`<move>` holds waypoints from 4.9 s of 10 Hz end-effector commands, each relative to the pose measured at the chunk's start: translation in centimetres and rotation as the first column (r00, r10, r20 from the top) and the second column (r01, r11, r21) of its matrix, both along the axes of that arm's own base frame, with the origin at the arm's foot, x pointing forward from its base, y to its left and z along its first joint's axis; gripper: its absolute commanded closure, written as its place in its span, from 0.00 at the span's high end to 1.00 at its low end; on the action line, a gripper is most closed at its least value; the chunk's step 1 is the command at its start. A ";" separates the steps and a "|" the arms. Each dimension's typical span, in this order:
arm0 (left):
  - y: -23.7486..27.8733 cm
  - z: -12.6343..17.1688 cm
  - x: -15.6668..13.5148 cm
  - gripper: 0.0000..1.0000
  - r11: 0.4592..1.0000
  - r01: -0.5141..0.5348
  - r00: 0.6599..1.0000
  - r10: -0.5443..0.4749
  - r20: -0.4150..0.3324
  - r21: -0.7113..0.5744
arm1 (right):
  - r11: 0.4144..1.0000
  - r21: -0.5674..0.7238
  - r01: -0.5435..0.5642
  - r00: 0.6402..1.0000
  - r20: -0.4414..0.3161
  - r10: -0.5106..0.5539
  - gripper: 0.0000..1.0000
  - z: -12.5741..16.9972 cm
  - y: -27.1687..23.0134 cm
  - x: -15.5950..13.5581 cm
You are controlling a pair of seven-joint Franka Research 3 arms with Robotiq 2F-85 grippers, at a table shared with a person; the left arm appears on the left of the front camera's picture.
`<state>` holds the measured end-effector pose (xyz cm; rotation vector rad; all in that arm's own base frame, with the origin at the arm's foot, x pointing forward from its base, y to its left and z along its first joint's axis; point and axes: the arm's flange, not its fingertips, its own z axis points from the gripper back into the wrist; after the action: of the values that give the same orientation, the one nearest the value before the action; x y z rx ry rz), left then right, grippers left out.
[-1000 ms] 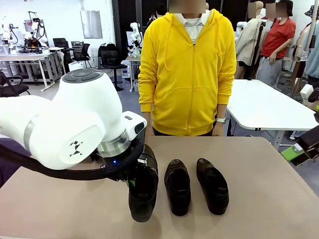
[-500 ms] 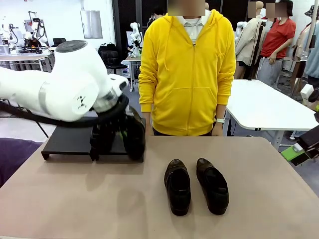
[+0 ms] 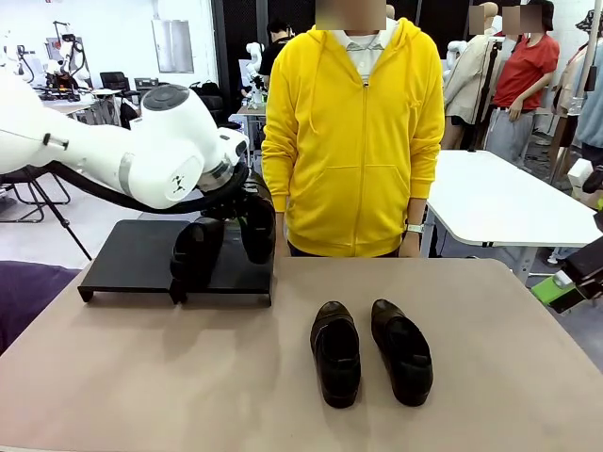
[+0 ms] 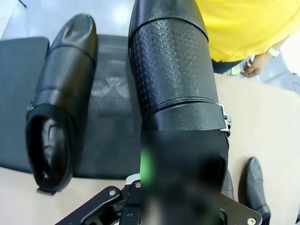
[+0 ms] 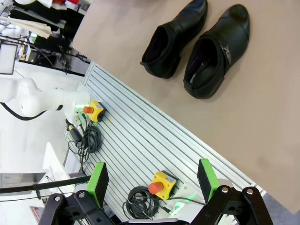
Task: Organize the shoes by placing them on the stand.
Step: Place the Shoe from the middle of the table onto the Shoes Stand, then pick up one Shoe and place it in the middle of the table.
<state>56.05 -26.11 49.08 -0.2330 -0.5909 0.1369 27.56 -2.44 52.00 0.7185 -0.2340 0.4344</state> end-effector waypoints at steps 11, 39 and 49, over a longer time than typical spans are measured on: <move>2.6 -4.7 3.1 0.00 0.993 -0.055 0.998 0.057 -0.024 0.107 | 1.000 0.011 0.003 1.000 -0.006 -0.003 1.00 0.5 0.1 0.2; 21.4 1.8 -27.9 1.00 0.832 0.331 0.822 -0.486 -0.297 -0.446 | 1.000 0.011 0.003 1.000 -0.006 -0.003 1.00 0.5 0.1 0.2; 21.4 1.8 -27.9 1.00 0.832 0.331 0.822 -0.486 -0.297 -0.446 | 1.000 0.011 0.003 1.000 -0.006 -0.003 1.00 0.5 0.1 0.2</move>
<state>28.21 -4.91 50.51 -0.6713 -0.0875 -0.1341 27.59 -2.44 52.09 0.7174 -0.2346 0.4349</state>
